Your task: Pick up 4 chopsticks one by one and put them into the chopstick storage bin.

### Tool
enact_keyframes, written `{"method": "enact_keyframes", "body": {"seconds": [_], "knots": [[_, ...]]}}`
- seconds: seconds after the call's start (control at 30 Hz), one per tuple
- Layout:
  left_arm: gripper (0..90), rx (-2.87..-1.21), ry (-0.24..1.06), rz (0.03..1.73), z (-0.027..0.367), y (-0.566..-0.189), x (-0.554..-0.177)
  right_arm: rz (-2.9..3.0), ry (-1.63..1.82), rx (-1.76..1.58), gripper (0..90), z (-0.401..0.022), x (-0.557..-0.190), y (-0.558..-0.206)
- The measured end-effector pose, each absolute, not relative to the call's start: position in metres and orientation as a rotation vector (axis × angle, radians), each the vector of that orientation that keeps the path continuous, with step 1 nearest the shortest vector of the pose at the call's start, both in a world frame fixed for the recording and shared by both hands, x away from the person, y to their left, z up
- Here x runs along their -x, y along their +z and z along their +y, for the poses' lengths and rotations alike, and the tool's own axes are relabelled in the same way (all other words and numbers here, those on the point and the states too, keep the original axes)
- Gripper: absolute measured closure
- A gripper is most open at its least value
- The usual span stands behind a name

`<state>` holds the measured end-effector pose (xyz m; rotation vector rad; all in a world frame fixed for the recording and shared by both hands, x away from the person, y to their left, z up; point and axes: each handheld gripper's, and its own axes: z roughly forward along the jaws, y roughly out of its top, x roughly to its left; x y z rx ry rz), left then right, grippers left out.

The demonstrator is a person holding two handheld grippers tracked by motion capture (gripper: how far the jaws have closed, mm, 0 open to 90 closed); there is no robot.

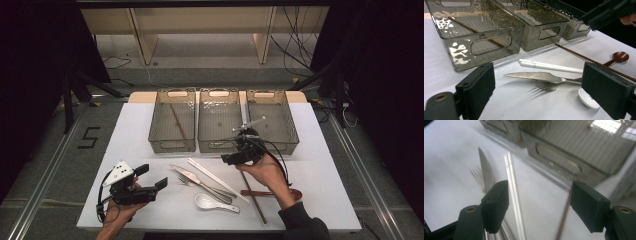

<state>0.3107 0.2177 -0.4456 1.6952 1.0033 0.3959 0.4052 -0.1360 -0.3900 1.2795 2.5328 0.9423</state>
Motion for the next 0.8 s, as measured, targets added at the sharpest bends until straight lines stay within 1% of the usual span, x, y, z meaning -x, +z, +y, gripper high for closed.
{"method": "enact_keyframes", "body": {"seconds": [0.1, 0.37, 0.43, 0.63, 0.8], "knots": [[11.1, -1.698, 0.396, 1.002, 0.218, -0.446, -0.311, 2.546, 0.931, -1.281, 31.1, -0.145, -0.391, -0.396], [11.1, -1.705, 0.398, 1.003, 0.217, -0.446, -0.311, 2.543, 0.904, -1.356, 34.9, -0.176, -0.354, -0.415], [11.1, -1.706, 0.397, 1.004, 0.217, -0.446, -0.311, 2.527, 0.918, -1.384, 37.1, -0.183, -0.345, -0.422], [11.1, -1.708, 0.398, 1.002, 0.216, -0.446, -0.312, 2.544, 0.851, -1.417, 39.9, -0.190, -0.330, -0.438], [11.1, -1.709, 0.398, 1.002, 0.217, -0.446, -0.312, 2.530, 0.788, -1.448, 44.0, -0.194, -0.321, -0.446]]}}
